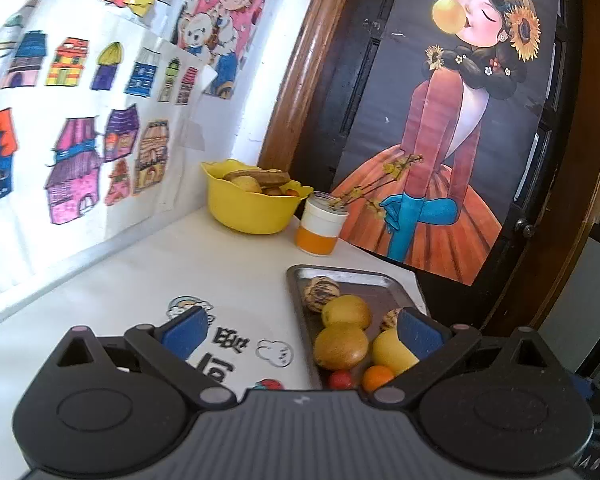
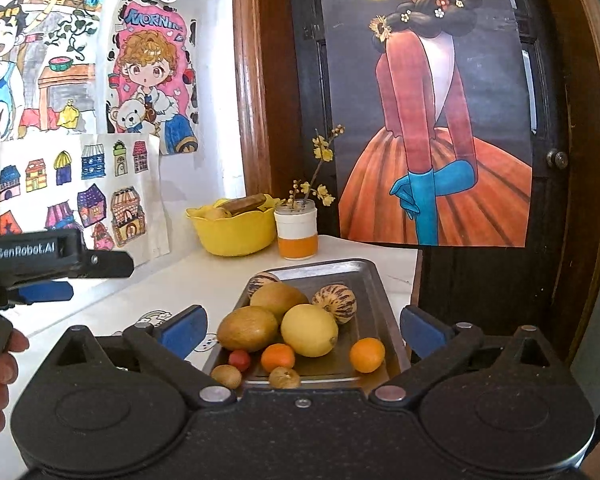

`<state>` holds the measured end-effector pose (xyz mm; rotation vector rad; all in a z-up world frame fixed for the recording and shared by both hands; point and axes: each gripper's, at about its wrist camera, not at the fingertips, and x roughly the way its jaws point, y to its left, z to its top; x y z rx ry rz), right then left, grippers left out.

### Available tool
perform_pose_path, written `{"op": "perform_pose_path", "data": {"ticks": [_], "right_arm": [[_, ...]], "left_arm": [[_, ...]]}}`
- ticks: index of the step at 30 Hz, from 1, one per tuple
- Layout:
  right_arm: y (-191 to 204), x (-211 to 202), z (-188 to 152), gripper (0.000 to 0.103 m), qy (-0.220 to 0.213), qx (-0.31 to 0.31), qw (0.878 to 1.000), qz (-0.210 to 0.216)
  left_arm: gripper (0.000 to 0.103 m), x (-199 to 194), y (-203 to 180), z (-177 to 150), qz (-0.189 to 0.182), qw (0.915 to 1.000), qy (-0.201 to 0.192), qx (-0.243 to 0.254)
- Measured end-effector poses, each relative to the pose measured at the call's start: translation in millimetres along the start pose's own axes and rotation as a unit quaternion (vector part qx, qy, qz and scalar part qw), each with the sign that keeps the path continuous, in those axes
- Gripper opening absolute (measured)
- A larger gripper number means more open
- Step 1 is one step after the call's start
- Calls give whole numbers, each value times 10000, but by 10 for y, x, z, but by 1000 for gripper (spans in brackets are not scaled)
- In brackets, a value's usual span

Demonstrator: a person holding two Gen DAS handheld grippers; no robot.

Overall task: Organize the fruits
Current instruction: 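Withdraw both open tools from the tray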

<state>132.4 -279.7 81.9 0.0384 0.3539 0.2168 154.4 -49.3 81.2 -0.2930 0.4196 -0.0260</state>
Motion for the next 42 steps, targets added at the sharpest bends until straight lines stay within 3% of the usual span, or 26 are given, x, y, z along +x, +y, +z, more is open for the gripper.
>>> {"op": "perform_pose_path", "data": {"ticks": [26,35,42], "right_arm": [[522,-450,-307,102,-186,-297,9993,-139],[599,-518,-409,102,-180,-321,9992,-144],[687,-606,-519,102,-202,-503,9984,-170]], "left_arm": [[102,-591,550,-593,364,9991,-224,60],[102,-742,643,-748,496,9985,-229,-3],[102,-870,647,-801,487,9979,-349,226]]}}
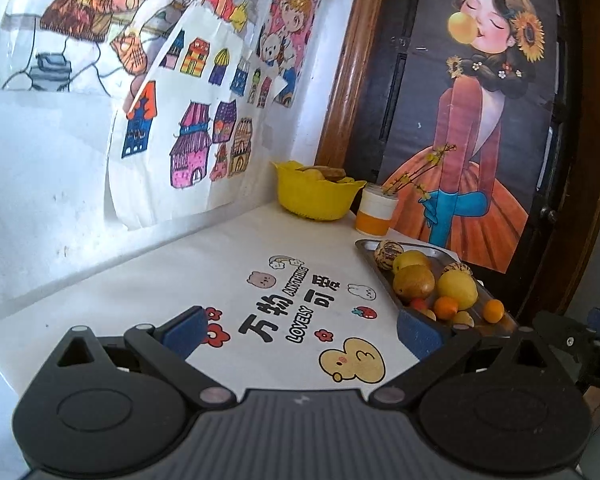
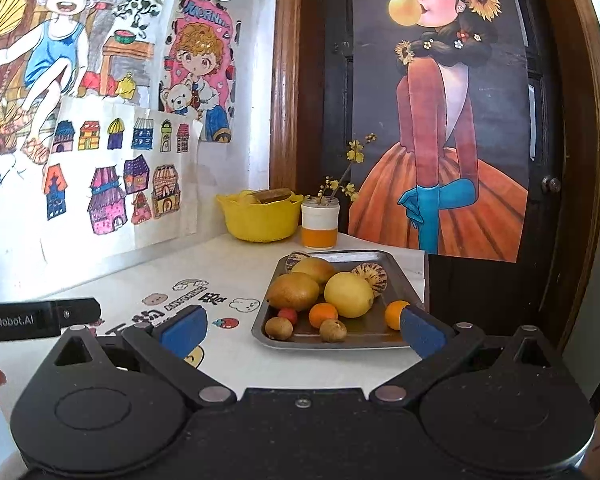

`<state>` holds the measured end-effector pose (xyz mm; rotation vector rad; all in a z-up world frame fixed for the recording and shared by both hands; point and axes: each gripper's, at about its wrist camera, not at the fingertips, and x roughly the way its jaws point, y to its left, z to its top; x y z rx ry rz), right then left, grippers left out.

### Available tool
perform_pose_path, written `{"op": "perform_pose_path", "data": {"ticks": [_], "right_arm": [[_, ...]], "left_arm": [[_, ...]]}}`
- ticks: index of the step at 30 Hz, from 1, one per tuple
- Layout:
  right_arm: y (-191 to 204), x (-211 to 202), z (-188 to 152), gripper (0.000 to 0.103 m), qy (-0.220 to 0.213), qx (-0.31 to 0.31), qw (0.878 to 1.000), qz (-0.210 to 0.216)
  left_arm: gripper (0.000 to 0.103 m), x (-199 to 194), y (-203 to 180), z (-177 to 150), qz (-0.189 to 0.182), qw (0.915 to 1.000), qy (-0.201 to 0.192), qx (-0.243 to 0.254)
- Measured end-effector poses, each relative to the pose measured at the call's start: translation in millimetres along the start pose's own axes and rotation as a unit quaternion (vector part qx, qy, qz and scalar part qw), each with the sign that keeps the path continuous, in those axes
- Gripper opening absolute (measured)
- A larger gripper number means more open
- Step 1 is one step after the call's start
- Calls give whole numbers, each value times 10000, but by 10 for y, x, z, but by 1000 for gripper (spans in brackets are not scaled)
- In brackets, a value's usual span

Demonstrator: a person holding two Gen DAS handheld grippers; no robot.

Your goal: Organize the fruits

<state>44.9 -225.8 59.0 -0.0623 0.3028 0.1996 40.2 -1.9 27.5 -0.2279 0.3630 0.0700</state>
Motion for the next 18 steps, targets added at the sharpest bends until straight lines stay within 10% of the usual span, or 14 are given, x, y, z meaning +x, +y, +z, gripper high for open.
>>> {"op": "perform_pose_path", "data": {"ticks": [18], "right_arm": [[171,-257,-462,102,-180,38,9995,-261]], "left_arm": [[102,-257,90,-294,42,9996,-108,268]]}}
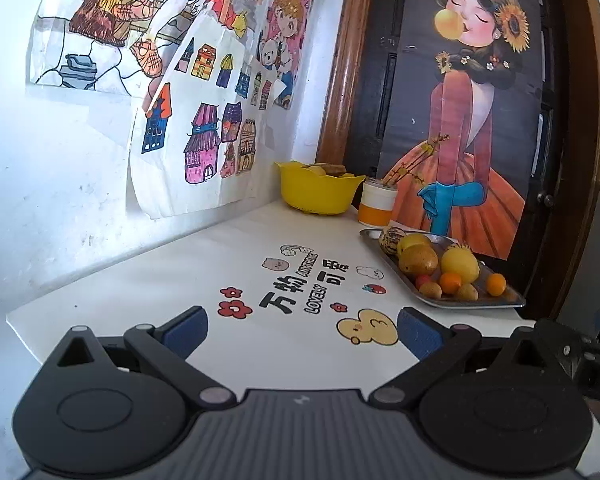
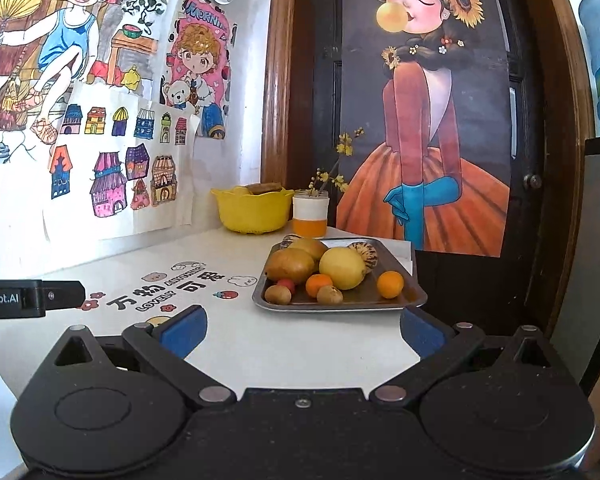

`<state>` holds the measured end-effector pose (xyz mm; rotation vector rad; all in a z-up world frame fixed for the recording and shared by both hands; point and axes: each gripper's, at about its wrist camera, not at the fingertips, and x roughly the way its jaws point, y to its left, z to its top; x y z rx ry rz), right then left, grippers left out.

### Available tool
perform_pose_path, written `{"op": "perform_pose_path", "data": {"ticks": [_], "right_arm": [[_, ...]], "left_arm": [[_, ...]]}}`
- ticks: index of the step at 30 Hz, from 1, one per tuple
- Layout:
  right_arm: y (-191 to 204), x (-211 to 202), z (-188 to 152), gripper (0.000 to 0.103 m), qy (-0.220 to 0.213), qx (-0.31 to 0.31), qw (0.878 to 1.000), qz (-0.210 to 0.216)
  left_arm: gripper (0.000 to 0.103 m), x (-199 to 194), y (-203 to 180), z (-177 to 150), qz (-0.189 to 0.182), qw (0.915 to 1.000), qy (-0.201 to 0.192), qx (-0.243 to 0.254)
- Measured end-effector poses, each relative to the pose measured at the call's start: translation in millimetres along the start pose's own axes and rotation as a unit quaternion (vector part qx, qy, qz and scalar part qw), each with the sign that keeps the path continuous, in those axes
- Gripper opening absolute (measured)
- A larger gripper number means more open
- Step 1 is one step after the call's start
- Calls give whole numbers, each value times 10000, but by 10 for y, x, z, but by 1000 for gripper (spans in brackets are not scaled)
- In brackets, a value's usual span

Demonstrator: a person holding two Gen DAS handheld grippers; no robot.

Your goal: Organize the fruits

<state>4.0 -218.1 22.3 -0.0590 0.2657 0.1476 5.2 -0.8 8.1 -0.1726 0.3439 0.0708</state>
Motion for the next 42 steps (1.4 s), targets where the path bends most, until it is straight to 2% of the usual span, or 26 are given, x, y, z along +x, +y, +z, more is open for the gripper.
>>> {"op": "perform_pose_path", "data": {"ticks": [6,24,42], "right_arm": [[42,-41,-66,102,-41,-5,9999,94],[177,16,-216,102,32,-101,9999,117],[217,29,-264,102,52,-229,9995,206]], "left_arm": [[102,-51,22,-126,-8,10000,-16,-59],[102,-86,91,-221,118,9998,-30,173],[102,-66,213,-297,253,9996,77,97]]}}
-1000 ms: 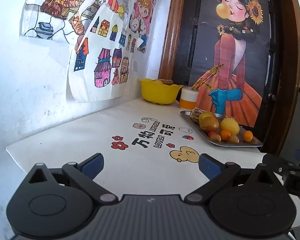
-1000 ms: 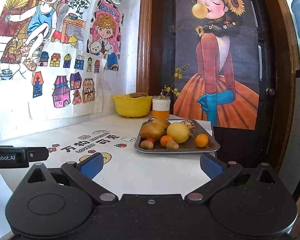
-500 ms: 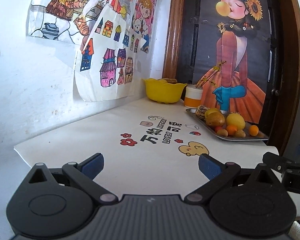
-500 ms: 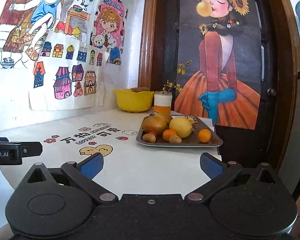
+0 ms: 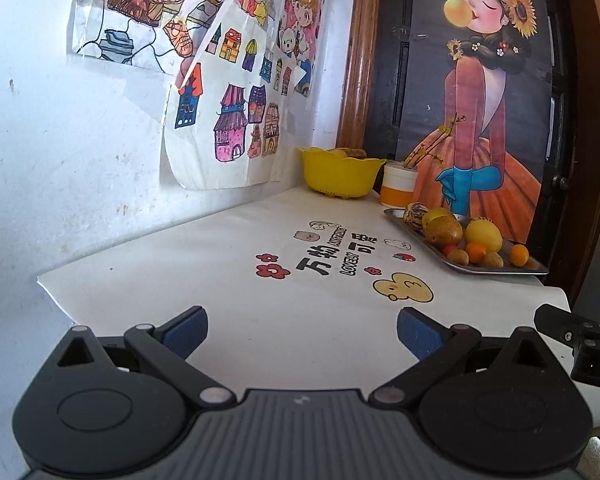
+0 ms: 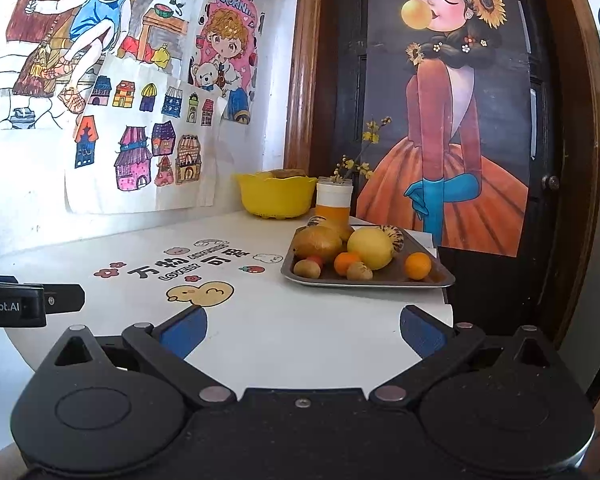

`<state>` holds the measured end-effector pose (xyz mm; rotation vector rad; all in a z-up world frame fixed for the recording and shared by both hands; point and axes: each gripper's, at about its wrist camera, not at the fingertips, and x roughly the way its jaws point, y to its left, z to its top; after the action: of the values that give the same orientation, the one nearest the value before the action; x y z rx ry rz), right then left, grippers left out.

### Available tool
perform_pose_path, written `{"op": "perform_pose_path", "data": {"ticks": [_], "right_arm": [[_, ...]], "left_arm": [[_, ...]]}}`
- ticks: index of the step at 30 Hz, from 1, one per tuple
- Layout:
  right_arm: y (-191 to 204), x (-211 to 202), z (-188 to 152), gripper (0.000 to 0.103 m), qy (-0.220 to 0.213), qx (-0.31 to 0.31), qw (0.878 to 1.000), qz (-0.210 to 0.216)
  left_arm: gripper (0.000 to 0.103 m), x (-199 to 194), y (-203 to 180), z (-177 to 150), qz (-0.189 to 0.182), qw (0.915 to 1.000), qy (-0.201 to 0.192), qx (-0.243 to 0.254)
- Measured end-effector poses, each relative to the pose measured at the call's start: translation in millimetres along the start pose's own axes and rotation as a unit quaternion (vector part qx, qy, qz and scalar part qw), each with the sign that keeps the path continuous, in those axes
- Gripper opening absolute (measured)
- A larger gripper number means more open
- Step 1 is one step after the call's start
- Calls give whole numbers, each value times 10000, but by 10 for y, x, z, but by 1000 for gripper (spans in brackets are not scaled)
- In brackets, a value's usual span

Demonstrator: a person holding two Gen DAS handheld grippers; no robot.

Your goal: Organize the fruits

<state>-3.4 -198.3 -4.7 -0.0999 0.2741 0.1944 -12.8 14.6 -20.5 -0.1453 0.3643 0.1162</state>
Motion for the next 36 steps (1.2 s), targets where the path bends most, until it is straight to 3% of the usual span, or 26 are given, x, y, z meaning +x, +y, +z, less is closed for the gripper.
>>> {"op": "perform_pose_path", "data": {"ticks": [36], "right_arm": [[14,-3,-6,102,-10,3,10000,-2]], "left_arm": [[102,-7,9,-27,6,10000,58,32]]}}
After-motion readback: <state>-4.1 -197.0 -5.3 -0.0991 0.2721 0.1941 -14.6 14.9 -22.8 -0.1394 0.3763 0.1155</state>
